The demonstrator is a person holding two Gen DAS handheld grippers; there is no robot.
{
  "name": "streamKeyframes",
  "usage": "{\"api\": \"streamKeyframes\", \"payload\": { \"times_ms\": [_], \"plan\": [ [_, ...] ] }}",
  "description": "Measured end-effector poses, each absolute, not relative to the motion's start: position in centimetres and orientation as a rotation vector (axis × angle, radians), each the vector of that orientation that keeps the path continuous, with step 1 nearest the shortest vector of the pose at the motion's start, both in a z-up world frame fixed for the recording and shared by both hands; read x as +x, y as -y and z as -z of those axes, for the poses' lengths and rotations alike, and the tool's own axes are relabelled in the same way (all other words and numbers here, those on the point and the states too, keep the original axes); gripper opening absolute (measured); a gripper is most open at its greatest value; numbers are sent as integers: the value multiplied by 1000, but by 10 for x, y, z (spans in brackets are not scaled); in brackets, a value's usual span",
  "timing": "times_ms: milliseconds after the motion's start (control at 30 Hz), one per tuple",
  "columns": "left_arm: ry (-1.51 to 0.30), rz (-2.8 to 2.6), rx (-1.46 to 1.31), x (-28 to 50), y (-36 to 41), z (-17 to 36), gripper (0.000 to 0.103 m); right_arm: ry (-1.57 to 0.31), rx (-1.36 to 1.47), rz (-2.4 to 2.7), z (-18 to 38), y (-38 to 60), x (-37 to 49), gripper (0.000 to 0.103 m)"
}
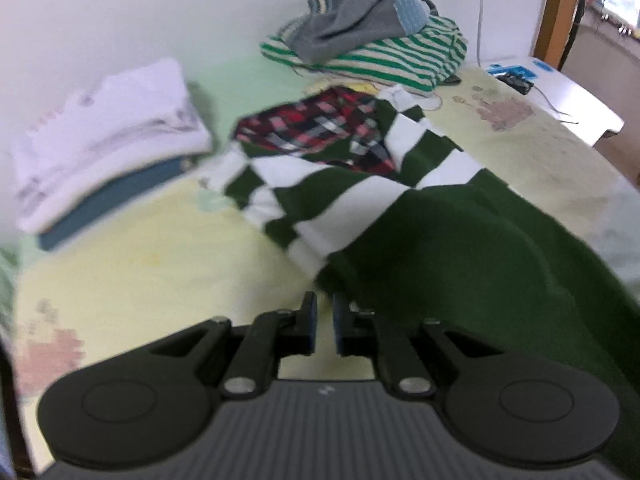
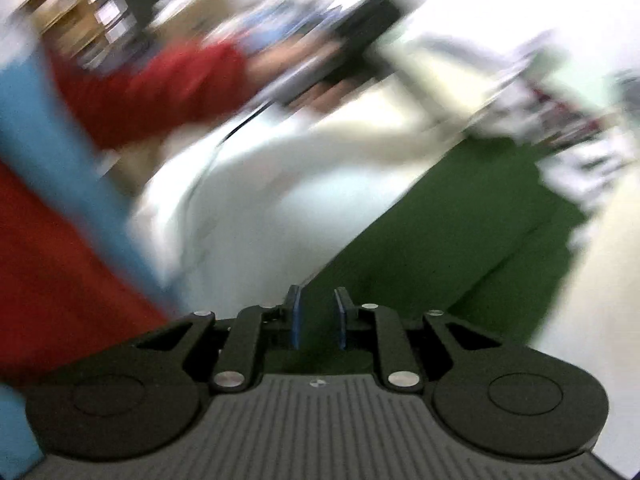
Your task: Fold clothes
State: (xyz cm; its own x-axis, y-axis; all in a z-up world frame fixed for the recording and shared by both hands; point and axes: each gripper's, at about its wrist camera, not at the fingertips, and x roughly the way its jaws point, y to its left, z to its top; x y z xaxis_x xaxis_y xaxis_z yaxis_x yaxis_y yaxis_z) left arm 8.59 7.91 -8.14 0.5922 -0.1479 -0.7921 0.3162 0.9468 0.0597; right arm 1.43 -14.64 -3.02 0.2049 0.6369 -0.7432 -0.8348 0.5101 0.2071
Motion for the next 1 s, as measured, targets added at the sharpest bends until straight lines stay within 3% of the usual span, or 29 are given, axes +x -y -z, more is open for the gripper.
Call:
{"api": "streamKeyframes", "payload": {
  "times_ms": [200,300,500,567,667,767,833,867,1000],
  "plan": [
    [-875,388,152,61,-56,81,7,-789,-163,-775,47,134,109,18],
    [-900,428,147,53,-37,94,11,-806,-134,-753,66,119,145,13],
    [-867,375,206,35,-17,104,6,-870,-118,-814,97,80,177,13],
    [-864,365,189,34,-18,106,6,-879,-186,-762,106,69,183,2],
    [-856,352,179,32,-19,107,6,-867,-177,-743,106,64,192,0],
    [-845,336,179,32,-16,110,6,-811,-33,-775,89,67,207,8],
    [-840,325,173,32,-15,110,6,-782,-13,-750,85,60,225,24],
    [-840,321,170,32,-15,110,6,-766,-23,-728,87,55,234,28],
    [-846,314,151,31,-18,109,6,-827,31,-741,108,42,275,31]
  ]
}}
